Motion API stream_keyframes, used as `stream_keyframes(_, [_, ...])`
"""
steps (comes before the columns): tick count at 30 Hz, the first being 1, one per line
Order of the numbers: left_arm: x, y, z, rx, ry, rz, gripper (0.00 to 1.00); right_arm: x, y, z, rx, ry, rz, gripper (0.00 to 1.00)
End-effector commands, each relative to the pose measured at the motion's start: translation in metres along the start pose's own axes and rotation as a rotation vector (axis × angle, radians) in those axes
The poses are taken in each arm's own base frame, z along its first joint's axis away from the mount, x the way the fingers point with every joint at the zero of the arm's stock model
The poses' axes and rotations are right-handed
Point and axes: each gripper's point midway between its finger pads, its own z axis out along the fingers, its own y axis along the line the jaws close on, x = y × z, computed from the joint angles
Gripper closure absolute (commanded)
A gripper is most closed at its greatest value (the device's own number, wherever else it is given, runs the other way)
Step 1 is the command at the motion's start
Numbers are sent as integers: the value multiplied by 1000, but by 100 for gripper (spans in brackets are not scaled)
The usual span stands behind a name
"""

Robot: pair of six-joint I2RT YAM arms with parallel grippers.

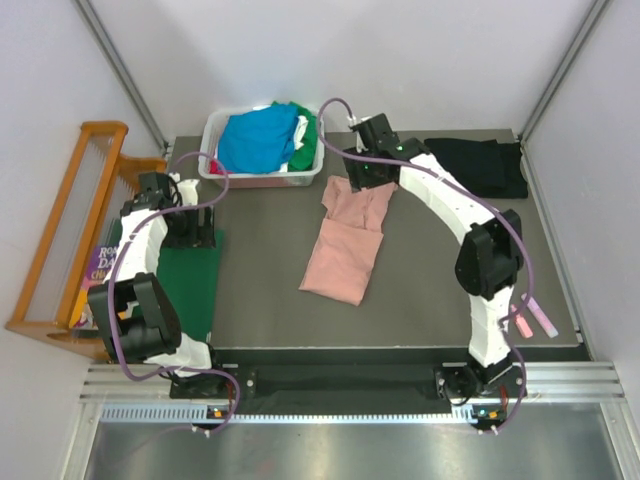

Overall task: Fold and stack the t-shirts
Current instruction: Fold the tshirt

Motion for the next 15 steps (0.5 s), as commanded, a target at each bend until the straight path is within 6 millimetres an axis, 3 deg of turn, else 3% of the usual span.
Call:
stream_keyframes(1, [-5, -18, -12, 64, -31, 52, 14, 50, 40, -38, -176, 71, 104, 39])
stream_keyframes(2, [-1, -26, -13, 84, -18, 66, 14, 46, 46, -52, -220, 17, 131, 40])
stream_keyframes(3, [2, -34, -13, 95, -11, 94, 14, 81, 51, -47, -251, 90, 171, 41])
stream_keyframes(5, [7, -62, -12, 134, 5, 196, 14, 90, 51, -62, -271, 55, 212, 46])
stream_keyframes(6, [12, -71, -12, 130, 7, 236, 14, 109, 50, -59, -264, 82, 251, 48])
stream_keyframes(7, [16, -99, -12, 167, 12, 319, 14, 115, 51, -61, -277, 83, 263, 48])
stream_keyframes(9, [21, -122, -10, 187, 5, 396, 14, 130, 55, -66, -307, 98, 314, 49])
stream_keyframes(10, [25, -145, -9, 218, 9, 458, 14, 134, 60, -68, -334, 107, 329, 48])
stream_keyframes(14, [28, -181, 5, 277, 55, 535, 14, 153, 88, -79, -480, 169, 489, 50])
stream_keyframes(15, [29, -186, 8, 287, 73, 530, 14, 171, 93, -76, -491, 205, 509, 51])
